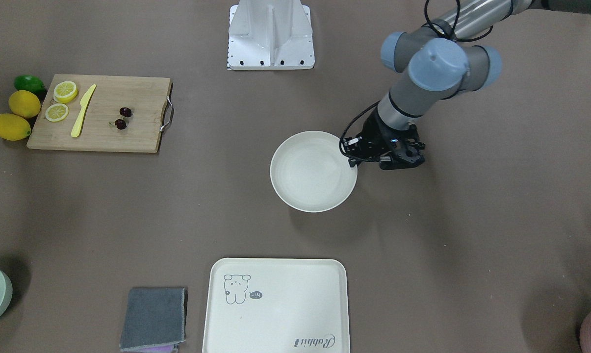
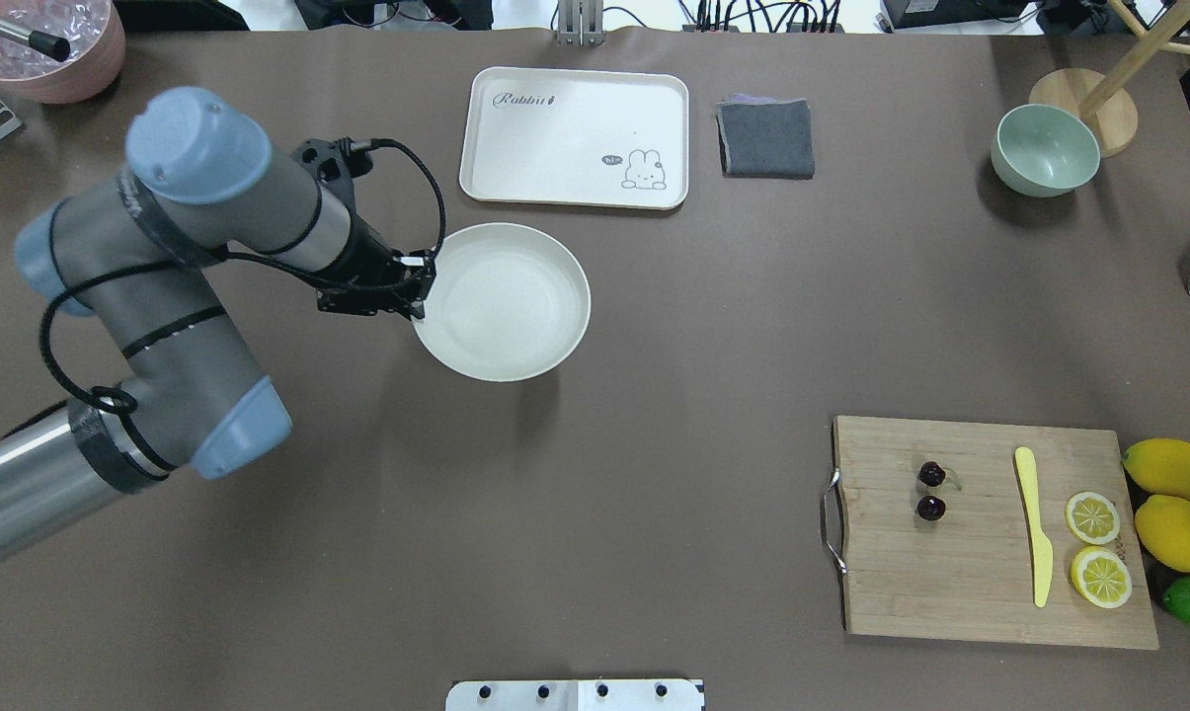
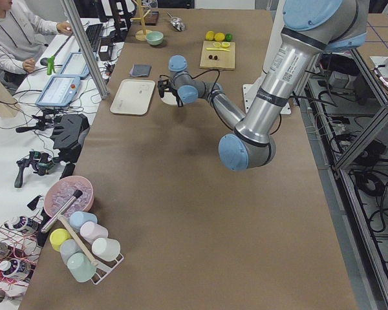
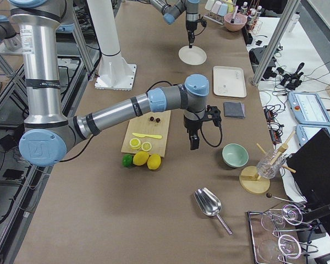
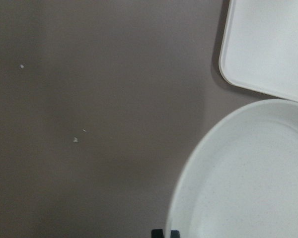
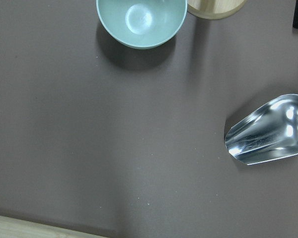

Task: Place red cherry on plate
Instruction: 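Slide the white plate with the left gripper toward the table center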

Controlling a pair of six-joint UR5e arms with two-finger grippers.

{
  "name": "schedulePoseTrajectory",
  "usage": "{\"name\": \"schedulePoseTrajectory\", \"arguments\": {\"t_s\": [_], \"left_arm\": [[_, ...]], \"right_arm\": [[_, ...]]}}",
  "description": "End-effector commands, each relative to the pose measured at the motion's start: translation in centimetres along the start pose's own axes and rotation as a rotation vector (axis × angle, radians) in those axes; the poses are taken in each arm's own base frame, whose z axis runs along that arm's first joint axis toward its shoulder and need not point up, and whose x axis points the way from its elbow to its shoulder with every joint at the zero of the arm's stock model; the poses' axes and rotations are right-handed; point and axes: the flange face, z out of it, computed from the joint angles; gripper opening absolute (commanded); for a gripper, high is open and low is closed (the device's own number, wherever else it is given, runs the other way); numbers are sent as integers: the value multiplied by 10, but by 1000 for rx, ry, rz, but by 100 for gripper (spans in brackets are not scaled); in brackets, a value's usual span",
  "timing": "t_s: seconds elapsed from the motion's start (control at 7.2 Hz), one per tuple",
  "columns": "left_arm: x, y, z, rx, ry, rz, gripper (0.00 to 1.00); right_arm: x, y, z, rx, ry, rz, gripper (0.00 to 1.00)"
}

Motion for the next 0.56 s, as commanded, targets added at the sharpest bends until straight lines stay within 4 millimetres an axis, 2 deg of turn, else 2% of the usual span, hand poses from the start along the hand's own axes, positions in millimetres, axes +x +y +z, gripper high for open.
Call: {"name": "schedulePoseTrajectory", "arguments": {"t_s": [0.0,0.14,0.42], "left_arm": [[36,61,39,33,-6,-36,0],[48,81,47,38,0,-49,0],[52,104,62,56,-8,-46,0]], "right_arm": [[1,1,2,-4,-1,2,100],[2,1,2,-5,-1,2,100],[3,1,4,-9,-1,4,100]]}}
